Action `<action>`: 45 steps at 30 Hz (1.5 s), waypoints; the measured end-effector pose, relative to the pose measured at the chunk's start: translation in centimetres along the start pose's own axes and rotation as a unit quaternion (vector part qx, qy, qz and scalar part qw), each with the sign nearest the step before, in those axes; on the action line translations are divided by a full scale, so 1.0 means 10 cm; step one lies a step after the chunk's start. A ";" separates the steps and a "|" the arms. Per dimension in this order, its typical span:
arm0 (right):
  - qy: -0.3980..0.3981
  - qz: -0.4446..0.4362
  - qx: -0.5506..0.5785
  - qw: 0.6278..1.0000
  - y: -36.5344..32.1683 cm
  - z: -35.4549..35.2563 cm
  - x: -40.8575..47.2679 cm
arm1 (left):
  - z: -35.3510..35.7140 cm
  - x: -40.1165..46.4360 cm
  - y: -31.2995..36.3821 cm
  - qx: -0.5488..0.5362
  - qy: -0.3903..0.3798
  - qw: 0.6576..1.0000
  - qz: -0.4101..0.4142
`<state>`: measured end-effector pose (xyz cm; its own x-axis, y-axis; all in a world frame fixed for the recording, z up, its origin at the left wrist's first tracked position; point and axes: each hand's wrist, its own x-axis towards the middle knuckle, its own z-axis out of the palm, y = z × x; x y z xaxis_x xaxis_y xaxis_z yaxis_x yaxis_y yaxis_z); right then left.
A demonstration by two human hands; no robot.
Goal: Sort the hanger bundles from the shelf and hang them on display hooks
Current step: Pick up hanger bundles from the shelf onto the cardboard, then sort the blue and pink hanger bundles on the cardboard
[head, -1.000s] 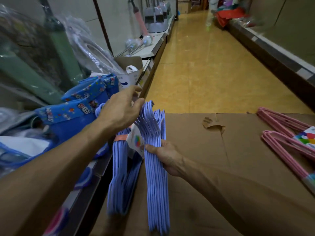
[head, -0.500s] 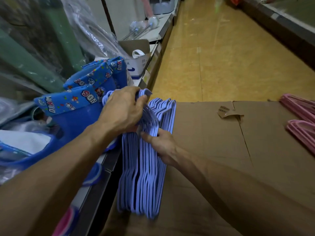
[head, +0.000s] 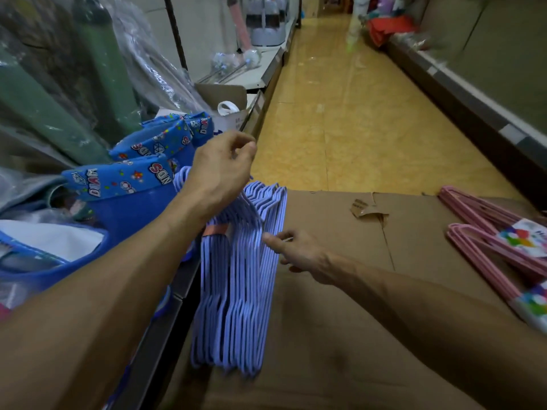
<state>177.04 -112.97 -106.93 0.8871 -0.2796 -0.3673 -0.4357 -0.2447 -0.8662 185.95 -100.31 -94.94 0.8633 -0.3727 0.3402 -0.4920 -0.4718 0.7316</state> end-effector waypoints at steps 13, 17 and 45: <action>0.087 -0.033 -0.039 0.995 0.22 -1.59 -0.88 | 0.58 0.06 0.81 -0.351 -0.011 0.933 -0.074; 0.103 -0.064 -0.096 0.988 0.37 -2.05 -1.25 | 0.92 -0.05 1.14 -0.350 -0.082 0.932 -0.041; 0.211 -0.014 0.060 0.976 1.64 -4.24 -1.85 | 2.95 -0.10 2.79 -0.278 -0.289 0.911 0.098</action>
<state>147.09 -151.15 -99.98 0.7460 -0.6376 -0.1920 -0.3686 -0.1552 -0.9165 168.00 -136.64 -92.26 0.4831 -0.8401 0.2467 -0.3585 0.0672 0.9311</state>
